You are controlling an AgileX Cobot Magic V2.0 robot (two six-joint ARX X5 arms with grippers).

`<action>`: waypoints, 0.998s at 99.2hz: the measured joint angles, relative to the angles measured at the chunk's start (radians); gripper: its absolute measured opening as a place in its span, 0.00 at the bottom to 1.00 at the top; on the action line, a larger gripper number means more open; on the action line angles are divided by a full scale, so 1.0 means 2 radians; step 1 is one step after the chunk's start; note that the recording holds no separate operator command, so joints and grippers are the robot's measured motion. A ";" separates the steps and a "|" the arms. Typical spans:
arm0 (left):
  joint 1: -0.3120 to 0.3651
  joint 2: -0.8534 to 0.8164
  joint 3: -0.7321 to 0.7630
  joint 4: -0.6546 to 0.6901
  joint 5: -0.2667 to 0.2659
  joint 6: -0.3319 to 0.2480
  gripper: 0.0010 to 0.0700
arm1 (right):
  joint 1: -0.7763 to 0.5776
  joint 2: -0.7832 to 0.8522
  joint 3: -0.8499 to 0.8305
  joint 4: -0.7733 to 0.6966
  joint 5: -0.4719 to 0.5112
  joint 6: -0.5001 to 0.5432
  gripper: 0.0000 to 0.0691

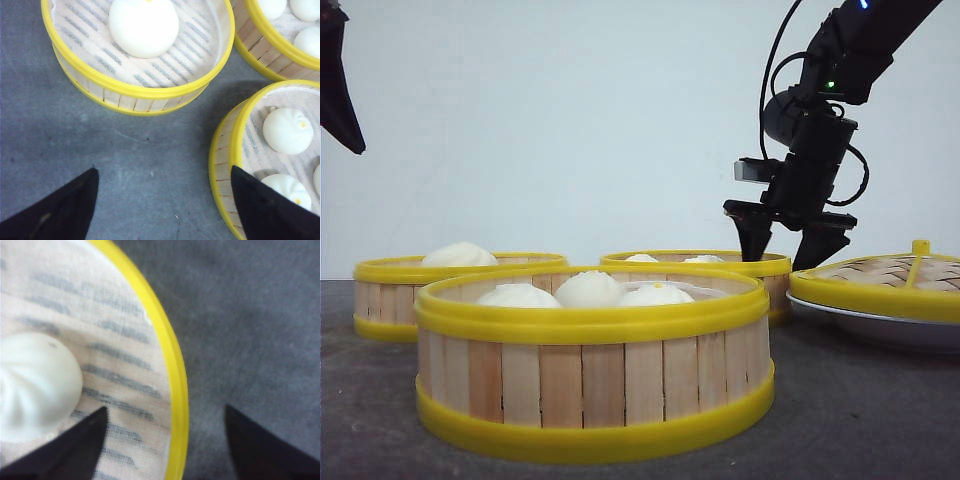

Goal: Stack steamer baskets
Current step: 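Lower the right gripper onto the rim of the farther steamer basket, then grasp the rim and lift the basket with the right gripper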

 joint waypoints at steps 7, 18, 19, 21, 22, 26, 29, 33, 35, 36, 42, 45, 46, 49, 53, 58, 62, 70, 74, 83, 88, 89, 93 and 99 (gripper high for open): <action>0.000 0.000 0.000 0.000 -0.001 0.000 0.73 | 0.000 0.000 0.000 0.002 0.000 -0.001 0.42; 0.000 0.000 0.000 0.000 -0.001 0.000 0.73 | 0.000 0.000 0.000 0.003 0.004 -0.002 0.26; 0.000 0.000 0.000 0.000 -0.001 0.000 0.73 | 0.000 0.000 0.000 0.003 0.005 -0.002 0.25; 0.000 0.000 0.000 0.000 -0.001 0.000 0.73 | 0.000 0.000 0.000 0.003 0.008 -0.002 0.22; 0.000 0.000 0.000 0.000 -0.001 0.000 0.73 | 0.000 0.000 0.000 0.003 0.010 -0.002 0.21; 0.000 0.000 0.000 0.000 -0.001 0.000 0.73 | 0.000 0.000 0.000 0.002 0.013 -0.002 0.15; 0.000 0.000 0.000 0.000 -0.001 0.000 0.73 | 0.000 0.000 0.000 0.002 0.013 -0.002 0.11; 0.000 0.000 0.000 0.000 -0.001 0.000 0.73 | 0.000 0.000 0.000 0.002 0.014 0.001 0.07; 0.000 0.000 0.000 0.000 -0.001 0.000 0.73 | 0.000 0.000 0.001 0.003 0.015 0.002 0.06; 0.000 0.000 0.000 0.000 -0.001 0.000 0.73 | 0.000 0.000 0.001 0.003 0.015 0.002 0.05; 0.000 0.000 0.000 0.000 -0.001 0.000 0.73 | 0.000 0.000 0.001 0.004 0.013 0.003 0.04; 0.000 0.000 0.000 0.000 -0.001 0.000 0.73 | 0.000 0.000 0.001 0.004 0.014 0.005 0.03; 0.000 0.000 0.000 0.000 -0.001 0.000 0.73 | 0.000 0.000 0.001 0.005 0.014 0.006 0.03; 0.000 0.000 0.000 0.000 -0.001 0.000 0.73 | 0.000 0.000 0.001 0.006 0.015 0.007 0.03; 0.000 0.000 0.000 0.000 -0.001 0.000 0.73 | 0.000 0.000 0.001 0.010 0.015 0.011 0.03; 0.000 0.000 0.000 0.000 -0.001 0.000 0.73 | 0.000 0.000 0.001 0.018 0.013 0.018 0.03; 0.000 0.000 0.000 0.000 -0.001 0.000 0.73 | 0.000 0.001 0.001 0.027 0.010 0.025 0.03; 0.000 0.000 0.000 0.000 -0.001 0.000 0.73 | 0.000 0.002 0.003 0.038 -0.003 0.041 0.03; 0.000 0.000 0.000 0.000 -0.001 0.000 0.73 | 0.000 0.005 0.008 0.040 -0.006 0.050 0.03; 0.000 0.000 0.000 0.000 -0.001 0.000 0.73 | 0.000 0.007 0.026 0.029 -0.011 0.056 0.03; 0.000 0.000 0.000 0.000 -0.001 0.000 0.73 | 0.000 0.008 0.043 0.010 -0.011 0.055 0.03; 0.000 0.000 0.000 0.000 -0.001 0.000 0.73 | 0.000 0.008 0.047 0.006 -0.011 0.055 0.03; 0.000 0.000 0.000 0.000 -0.001 0.000 0.73 | 0.000 0.008 0.064 -0.012 -0.011 0.053 0.03; 0.000 0.000 0.000 0.000 -0.001 0.001 0.73 | 0.000 0.008 0.095 -0.040 -0.015 0.050 0.03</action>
